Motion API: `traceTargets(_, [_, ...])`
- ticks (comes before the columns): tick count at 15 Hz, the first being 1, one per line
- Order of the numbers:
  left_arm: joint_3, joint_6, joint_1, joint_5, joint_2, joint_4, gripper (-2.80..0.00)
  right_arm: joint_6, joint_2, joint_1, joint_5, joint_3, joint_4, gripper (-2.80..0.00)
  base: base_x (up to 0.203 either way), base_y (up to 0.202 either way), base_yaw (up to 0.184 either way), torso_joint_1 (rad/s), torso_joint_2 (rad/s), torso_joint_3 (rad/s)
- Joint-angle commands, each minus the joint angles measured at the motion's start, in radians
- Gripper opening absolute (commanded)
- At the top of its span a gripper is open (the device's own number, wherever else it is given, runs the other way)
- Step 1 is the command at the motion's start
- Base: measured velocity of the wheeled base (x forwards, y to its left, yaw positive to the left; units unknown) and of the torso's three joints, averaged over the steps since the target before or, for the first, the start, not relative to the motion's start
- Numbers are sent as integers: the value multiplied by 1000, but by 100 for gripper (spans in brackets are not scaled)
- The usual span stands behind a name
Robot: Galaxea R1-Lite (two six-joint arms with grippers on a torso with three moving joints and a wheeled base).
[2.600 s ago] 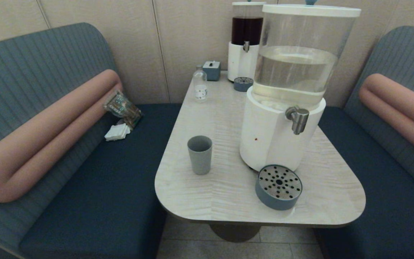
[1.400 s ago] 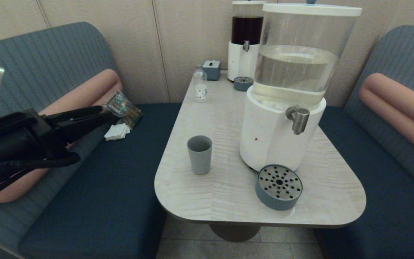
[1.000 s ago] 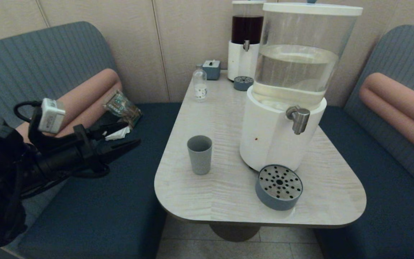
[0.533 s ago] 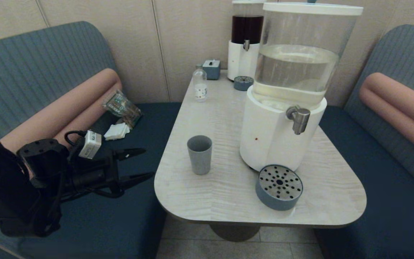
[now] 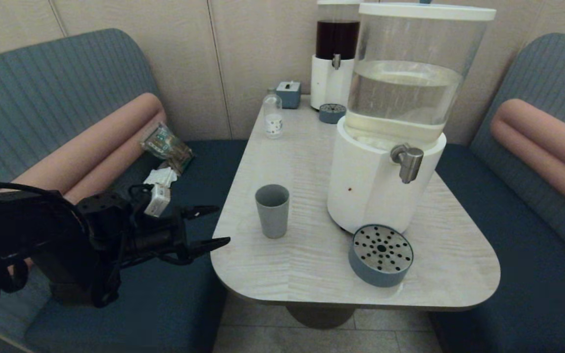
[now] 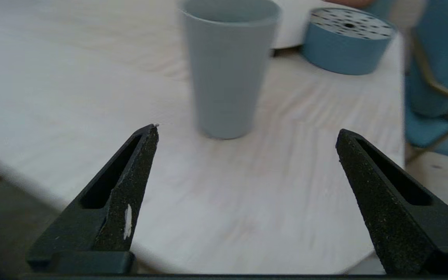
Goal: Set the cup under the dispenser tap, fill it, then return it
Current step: Pick up the cup
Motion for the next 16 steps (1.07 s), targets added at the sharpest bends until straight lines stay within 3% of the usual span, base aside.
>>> traceTargets(1, [-26,-2,-46,-4,53,-8,0,0,1,0,0,0,1,-280,0,0,0,0,0,0])
traceTargets(7, [-118,-28,-98,42,118,-8,0,0,1,0,0,0,1,-280,0,0,0,0,0,0])
traceTargets(11, [-196,-82,-148,128,154,-8,0,0,0,0,0,0,1,-280,0,0,0,0,0,0])
traceTargets(16, [-296,-91,-200,191,210,-8,0,0,1,0,0,0,1,-280,0,0,0,0,0,0])
